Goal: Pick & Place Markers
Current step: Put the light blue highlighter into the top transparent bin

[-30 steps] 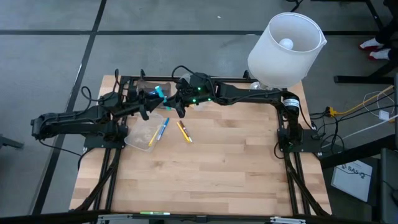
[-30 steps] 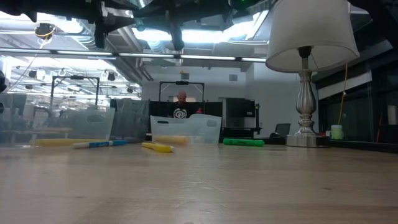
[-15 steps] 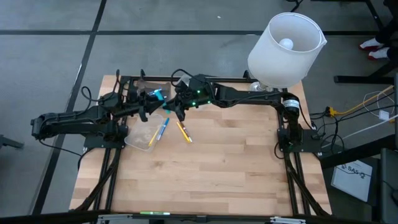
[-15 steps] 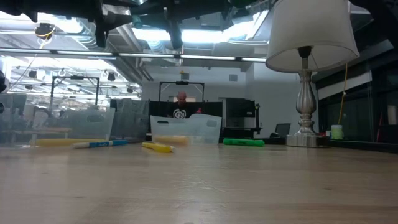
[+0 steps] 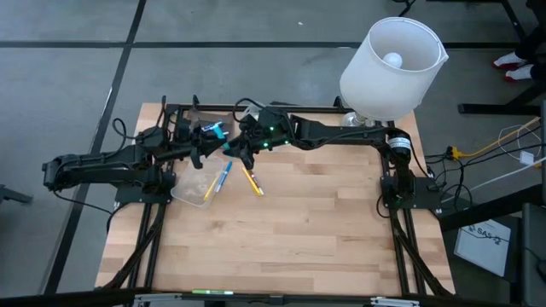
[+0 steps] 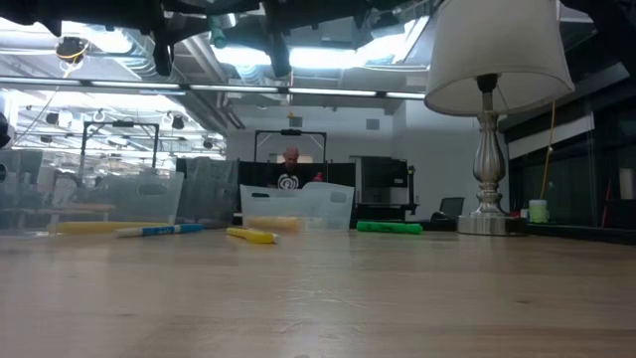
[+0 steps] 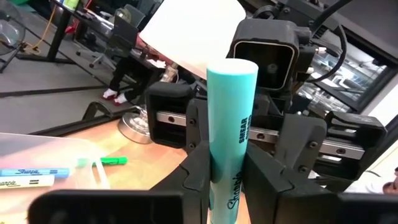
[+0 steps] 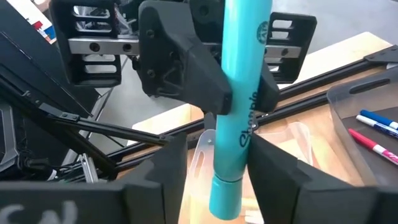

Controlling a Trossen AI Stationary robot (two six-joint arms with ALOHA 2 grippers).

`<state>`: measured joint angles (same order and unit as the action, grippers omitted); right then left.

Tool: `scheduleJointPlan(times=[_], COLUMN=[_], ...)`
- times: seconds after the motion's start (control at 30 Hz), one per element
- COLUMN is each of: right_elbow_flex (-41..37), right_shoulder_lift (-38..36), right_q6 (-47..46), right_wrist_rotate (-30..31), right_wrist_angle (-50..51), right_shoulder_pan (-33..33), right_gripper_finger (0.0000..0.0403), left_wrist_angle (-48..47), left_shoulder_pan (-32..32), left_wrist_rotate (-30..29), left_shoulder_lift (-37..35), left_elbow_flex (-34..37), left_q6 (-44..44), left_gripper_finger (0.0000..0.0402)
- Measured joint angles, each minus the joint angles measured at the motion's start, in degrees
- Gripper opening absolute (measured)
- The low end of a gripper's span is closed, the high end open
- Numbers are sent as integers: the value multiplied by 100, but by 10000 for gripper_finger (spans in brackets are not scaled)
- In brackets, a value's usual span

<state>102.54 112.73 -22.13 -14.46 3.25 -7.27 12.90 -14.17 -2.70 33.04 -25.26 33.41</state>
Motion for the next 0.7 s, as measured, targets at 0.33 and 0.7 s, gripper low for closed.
scheduleJointPlan(times=[0.33,0.7], right_elbow_flex=[0,0], right_shoulder_lift=[0,0], right_q6=[28,513], right_wrist_rotate=[-60,-40], right_wrist_angle=[783,2574], right_shoulder_pan=[9,9], right_gripper_finger=[170,170], left_wrist_angle=[-143,-579], left_shoulder_pan=[-2,-4], left_wrist_rotate=[-123,-247], left_shoulder_lift=[0,420], left_elbow_flex=[0,-361], left_q6=[-16,-297], left_gripper_finger=[59,59])
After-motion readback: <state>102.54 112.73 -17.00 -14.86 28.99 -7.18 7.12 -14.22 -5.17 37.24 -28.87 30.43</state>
